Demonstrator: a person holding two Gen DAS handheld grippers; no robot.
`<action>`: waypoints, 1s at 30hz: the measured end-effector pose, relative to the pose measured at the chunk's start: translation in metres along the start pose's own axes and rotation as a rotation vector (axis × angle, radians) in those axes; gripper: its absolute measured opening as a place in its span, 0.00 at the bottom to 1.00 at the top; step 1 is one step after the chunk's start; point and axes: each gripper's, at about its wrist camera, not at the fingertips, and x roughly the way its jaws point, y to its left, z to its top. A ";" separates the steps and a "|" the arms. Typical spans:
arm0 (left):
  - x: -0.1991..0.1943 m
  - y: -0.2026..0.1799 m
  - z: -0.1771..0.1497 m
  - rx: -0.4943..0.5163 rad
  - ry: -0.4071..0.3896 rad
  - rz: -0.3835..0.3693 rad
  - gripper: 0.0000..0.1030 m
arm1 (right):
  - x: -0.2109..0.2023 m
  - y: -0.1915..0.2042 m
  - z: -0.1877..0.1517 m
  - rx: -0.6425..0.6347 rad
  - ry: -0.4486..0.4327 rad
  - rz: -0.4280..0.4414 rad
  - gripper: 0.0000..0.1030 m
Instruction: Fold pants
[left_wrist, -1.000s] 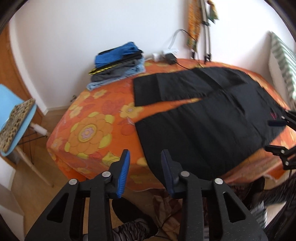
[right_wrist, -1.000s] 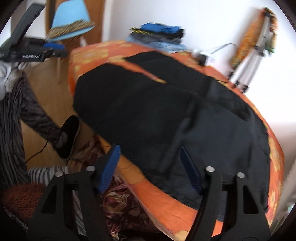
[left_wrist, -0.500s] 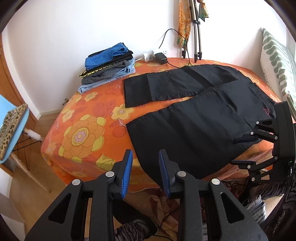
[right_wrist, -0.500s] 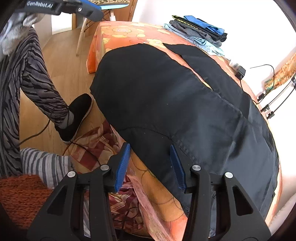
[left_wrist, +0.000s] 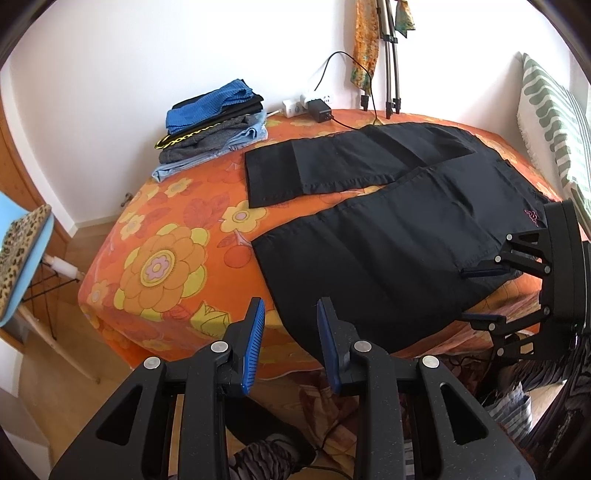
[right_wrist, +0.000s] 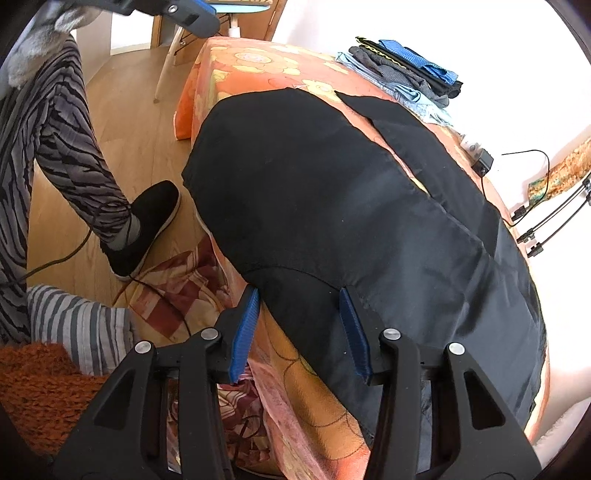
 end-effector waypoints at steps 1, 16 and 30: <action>0.001 0.000 0.000 0.004 0.002 -0.002 0.27 | -0.001 -0.001 0.001 0.004 -0.003 0.008 0.41; 0.009 -0.017 0.004 0.102 0.000 -0.069 0.27 | -0.021 -0.048 0.021 0.210 -0.086 0.153 0.08; 0.031 -0.050 0.020 0.253 0.021 -0.131 0.38 | 0.014 -0.132 0.026 0.464 -0.054 0.146 0.04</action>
